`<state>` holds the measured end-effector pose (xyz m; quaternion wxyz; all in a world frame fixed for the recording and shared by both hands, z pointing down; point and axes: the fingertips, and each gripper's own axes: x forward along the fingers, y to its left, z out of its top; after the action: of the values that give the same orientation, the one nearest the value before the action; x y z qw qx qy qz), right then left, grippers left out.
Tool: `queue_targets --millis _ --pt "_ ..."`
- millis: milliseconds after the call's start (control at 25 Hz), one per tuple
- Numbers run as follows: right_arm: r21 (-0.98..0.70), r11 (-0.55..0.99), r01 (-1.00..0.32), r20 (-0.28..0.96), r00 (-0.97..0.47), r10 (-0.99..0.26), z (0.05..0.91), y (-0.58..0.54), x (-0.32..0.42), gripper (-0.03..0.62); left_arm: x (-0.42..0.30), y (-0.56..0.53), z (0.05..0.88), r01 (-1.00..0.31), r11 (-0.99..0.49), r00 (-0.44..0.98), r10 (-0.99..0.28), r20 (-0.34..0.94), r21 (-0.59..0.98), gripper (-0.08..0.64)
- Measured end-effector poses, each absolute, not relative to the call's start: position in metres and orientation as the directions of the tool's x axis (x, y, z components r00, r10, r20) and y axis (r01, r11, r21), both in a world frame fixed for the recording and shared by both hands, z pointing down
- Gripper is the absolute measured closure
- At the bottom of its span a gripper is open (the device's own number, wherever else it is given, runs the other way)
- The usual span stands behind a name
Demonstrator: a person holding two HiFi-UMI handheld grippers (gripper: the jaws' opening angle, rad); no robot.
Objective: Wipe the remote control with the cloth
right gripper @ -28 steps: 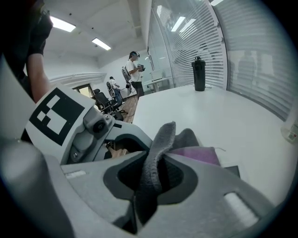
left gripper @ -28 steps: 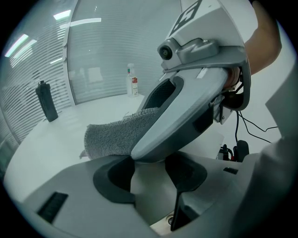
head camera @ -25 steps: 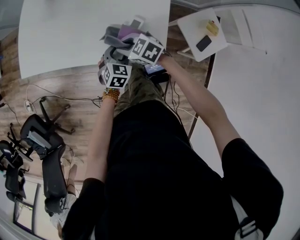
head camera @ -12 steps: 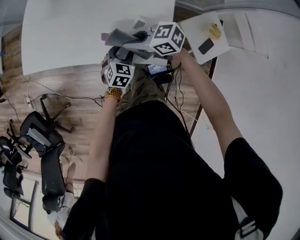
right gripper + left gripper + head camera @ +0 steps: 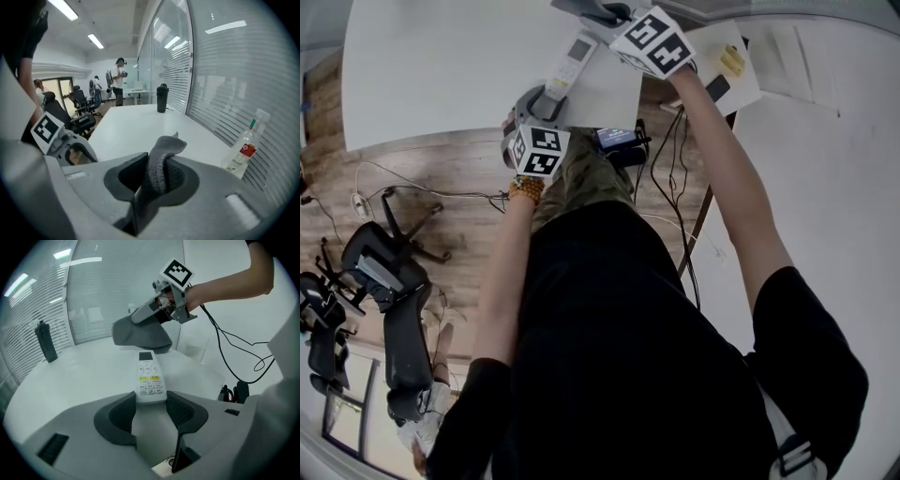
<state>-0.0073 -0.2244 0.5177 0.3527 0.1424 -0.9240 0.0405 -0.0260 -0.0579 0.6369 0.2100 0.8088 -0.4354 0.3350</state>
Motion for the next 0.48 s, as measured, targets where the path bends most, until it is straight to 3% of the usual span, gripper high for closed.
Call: queue_targets --millis 160,480 --pt "0.015 0.957 -0.289 0.728 -0.653 -0.209 0.559 -0.211 -0.014 0.529 -0.025 -0.058 0.637 -0.845 -0.533 0.398 -0.564 0.724 0.049 0.347" --pt "-0.109 0.938 -0.328 0.721 -0.675 -0.152 0.598 -0.181 -0.031 0.531 -0.026 -0.058 0.636 -0.844 -0.535 0.407 -0.577 0.708 0.049 0.347"
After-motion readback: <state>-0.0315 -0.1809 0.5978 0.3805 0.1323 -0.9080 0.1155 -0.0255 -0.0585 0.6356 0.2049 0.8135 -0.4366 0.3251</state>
